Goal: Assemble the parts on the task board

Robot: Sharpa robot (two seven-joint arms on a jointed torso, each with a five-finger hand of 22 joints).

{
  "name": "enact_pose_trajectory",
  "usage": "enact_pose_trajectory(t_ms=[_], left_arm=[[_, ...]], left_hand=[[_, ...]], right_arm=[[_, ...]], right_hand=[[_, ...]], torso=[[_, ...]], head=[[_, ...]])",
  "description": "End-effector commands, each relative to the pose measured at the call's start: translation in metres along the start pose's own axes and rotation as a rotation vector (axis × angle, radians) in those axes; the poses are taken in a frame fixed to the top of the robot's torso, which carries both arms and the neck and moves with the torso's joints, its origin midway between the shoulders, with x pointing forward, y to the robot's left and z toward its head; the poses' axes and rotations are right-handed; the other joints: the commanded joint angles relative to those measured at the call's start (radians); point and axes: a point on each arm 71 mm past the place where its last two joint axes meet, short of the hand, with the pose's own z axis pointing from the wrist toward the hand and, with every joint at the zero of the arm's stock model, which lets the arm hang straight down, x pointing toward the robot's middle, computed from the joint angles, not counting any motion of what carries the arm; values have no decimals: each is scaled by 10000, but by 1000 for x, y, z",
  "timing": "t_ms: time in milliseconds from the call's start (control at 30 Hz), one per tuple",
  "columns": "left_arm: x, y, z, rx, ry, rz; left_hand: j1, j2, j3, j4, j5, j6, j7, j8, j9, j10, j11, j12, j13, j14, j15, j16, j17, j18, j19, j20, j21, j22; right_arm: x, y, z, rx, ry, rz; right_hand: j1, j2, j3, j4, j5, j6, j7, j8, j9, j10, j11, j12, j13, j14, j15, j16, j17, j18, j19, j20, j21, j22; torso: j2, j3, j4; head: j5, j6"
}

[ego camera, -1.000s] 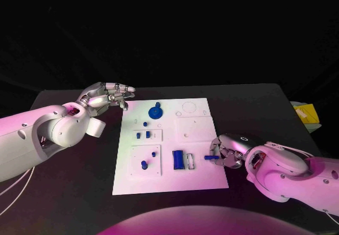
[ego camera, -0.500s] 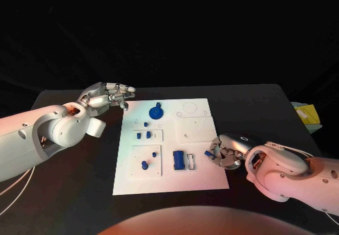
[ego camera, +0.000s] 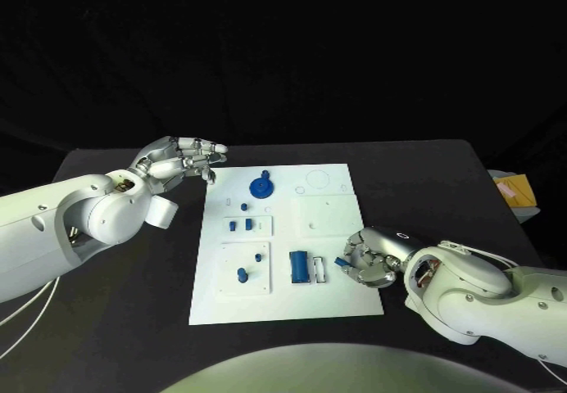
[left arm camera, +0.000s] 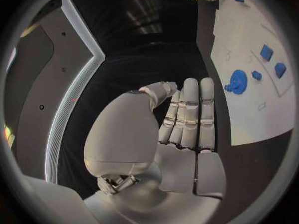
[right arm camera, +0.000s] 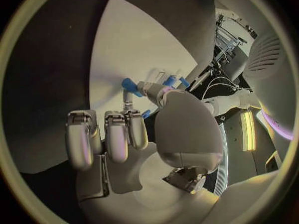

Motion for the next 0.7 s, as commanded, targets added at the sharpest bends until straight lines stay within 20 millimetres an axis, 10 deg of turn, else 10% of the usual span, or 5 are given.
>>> enact_pose_trajectory(t_ms=[33,700], left_arm=[[3,-1,1,70,178,-70],[4,-1,0,77,214,-81]], left_hand=[[18,91,20,-23,38,69,34,-37,8,-61,-40,35,-13,-66,-25,-35,-10,75,-69,-16,34,12],[73,115,89,-104,42,81,37,-53,16,-56,-40,44,-18,-70,-33,-42,-24,76,-81,-30,90,49]], right_arm=[[1,5,1,9,23,500],[11,22,13,-226,469,800]], right_hand=[[-80,12,219,-278,-28,162,-199,197,165,293,-68,50,1694,1044,-62,43,2631,-100,844,-3,27,2467],[-547,53,-512,226,499,459,-302,209,165,350,-154,114,1759,1044,-138,43,2631,-100,846,-79,23,2466]], torso=[[1,-1,2],[0,-2,6]], head=[[17,-27],[33,-53]])
